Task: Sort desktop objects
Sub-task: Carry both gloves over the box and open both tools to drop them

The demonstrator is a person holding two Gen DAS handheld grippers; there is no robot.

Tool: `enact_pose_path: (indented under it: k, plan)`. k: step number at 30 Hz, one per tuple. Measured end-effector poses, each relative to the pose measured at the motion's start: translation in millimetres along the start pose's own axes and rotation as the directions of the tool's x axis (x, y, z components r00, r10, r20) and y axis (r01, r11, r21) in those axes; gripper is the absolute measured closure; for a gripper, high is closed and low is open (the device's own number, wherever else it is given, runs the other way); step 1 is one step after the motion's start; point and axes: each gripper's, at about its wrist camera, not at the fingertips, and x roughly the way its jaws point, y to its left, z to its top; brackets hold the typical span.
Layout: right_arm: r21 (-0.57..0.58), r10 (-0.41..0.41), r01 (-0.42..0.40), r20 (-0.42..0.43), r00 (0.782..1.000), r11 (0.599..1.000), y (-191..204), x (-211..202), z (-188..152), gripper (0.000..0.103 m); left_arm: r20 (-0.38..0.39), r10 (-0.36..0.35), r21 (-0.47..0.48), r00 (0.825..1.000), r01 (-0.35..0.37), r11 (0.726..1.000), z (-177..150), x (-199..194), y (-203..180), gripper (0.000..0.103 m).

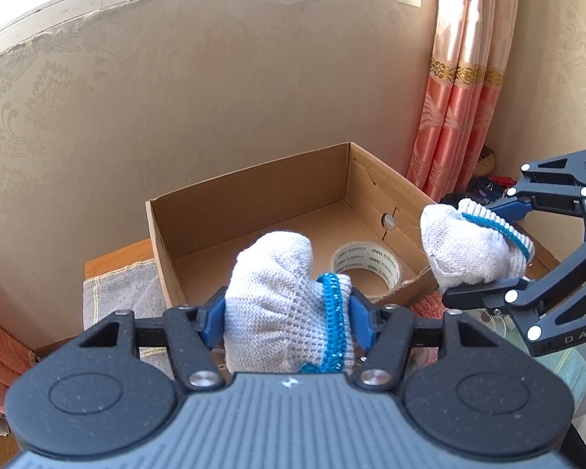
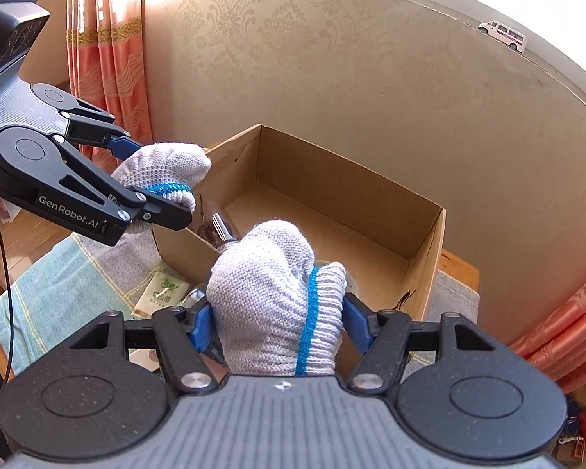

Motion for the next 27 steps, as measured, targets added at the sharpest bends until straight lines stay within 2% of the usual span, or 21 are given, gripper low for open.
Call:
enact_pose_path:
  k: [7,15,17,20,21,24,27]
  plan:
    - [0.016,0.014,-0.014,-0.005,1.000,1.000,-17.8,32.3,37.2,0.033,-0.031,0.008,-0.005,1.000,-0.008,1.000,25.3,34.5,12.7,0.042]
    - [0.016,0.042,-0.041,-0.035,0.999,0.999,-25.4,76.0,63.2,0.033,-0.059,0.016,-0.014,0.998,-0.017,1.000,44.4,71.9,34.5,0.041]
    - [0.021,0.048,-0.047,-0.044,0.998,0.999,-27.6,87.4,67.4,0.033,-0.056,0.033,-0.017,0.998,-0.034,0.999,47.6,78.7,40.6,0.039]
    - [0.027,0.062,-0.061,-0.058,0.996,0.998,-29.3,102.5,71.0,0.033,-0.064,0.071,-0.009,0.995,-0.072,0.997,51.8,88.5,49.2,0.028]
    - [0.027,0.067,-0.066,-0.062,0.996,0.997,-29.0,106.8,72.3,0.031,-0.066,0.088,-0.015,0.994,-0.089,0.996,52.3,89.5,51.7,0.026]
    - [0.038,0.061,-0.059,-0.051,0.997,0.998,-29.3,113.7,71.7,0.012,-0.066,0.085,-0.029,0.994,-0.087,0.996,51.9,86.8,57.5,0.025]
    - [0.053,0.083,-0.081,-0.038,0.996,0.995,-30.6,112.4,69.4,0.010,-0.062,0.089,-0.046,0.994,-0.092,0.995,49.1,80.1,60.1,0.023]
